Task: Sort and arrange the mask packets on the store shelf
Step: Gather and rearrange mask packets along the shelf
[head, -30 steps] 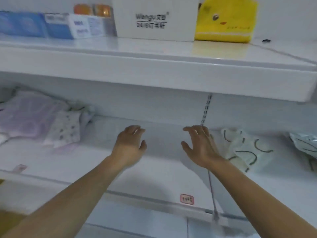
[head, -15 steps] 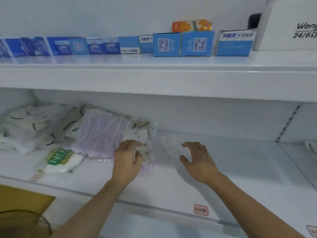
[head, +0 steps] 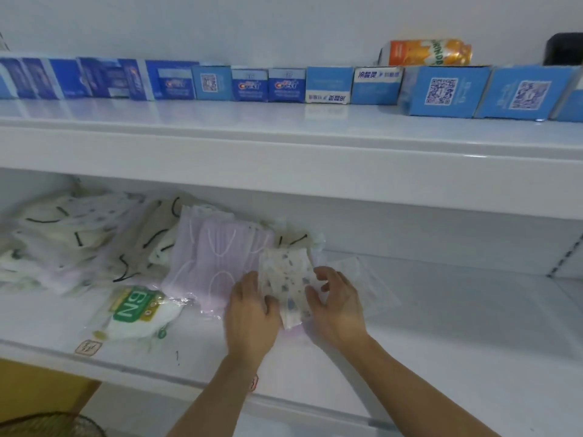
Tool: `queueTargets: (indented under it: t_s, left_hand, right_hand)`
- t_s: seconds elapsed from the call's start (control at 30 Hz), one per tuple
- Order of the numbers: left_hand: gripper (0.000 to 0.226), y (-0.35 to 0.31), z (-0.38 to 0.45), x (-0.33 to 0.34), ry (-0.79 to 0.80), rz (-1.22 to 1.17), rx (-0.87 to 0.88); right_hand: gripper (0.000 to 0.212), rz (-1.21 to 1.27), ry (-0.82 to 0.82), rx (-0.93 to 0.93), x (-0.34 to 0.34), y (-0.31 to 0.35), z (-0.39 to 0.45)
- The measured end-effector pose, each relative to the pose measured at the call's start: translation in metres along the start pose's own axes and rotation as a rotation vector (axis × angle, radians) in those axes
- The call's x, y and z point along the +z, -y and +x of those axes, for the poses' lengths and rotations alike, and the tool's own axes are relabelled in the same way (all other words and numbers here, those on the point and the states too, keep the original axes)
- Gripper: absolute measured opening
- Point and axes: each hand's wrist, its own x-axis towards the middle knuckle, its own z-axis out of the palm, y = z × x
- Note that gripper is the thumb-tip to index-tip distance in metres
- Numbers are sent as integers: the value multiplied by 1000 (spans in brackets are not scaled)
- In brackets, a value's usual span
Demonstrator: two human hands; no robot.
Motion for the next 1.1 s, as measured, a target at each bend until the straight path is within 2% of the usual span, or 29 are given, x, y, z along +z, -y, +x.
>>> queueTargets:
  t_s: [0.13,0.27,0.33,0.47,0.6,0.63,0.7,0.77,0.83,0.9,0.97,1.03,1.1]
  left_hand:
    - [44,3,2,-4,8,-171,-70]
    - [50,-3,-2,-9,49,-247,36]
    - [55,-6,-4,-10,109,-328,66]
    - [48,-6,-3,-9,151,-452,68]
    - [55,-4,-2,-12,125,-571,-20]
    - [53,-4,-2,-13,134,-593,-38]
    - [36,-4,-2,-13,206,-592,-60]
    - [17,0,-1,-12,263,-539,-71]
    - [21,3,1,-12,249,-521,-90]
    - [26,7,3,-11,192,-533,-106]
    - [23,8,5,-10,167,-548,-103]
    - [20,8,5,-9,188,-549,-90]
    - [20,9,5,-9,213,-547,-82]
  right_hand:
    - [51,207,-72,195,13,-2,0]
    - [42,340,-111,254,14,-10,1]
    - [36,359,-103,248,12,-8,1]
    - [34,422,-117,228,6,-3,-2]
    - [3,520,-74,211,3,1,-6]
    - [4,550,-62,191,3,3,-8]
    - [6,549,-4,99,5,6,-12]
    - [4,479,18,11,7,5,-14]
    - [20,340,-116,14,7,-6,-9]
    - [32,-89,-284,73,2,-23,1]
    - [46,-381,-208,208,-10,-34,5]
    - [47,-460,-77,262,-24,-40,6]
    - [39,-447,-10,220,-37,-47,11]
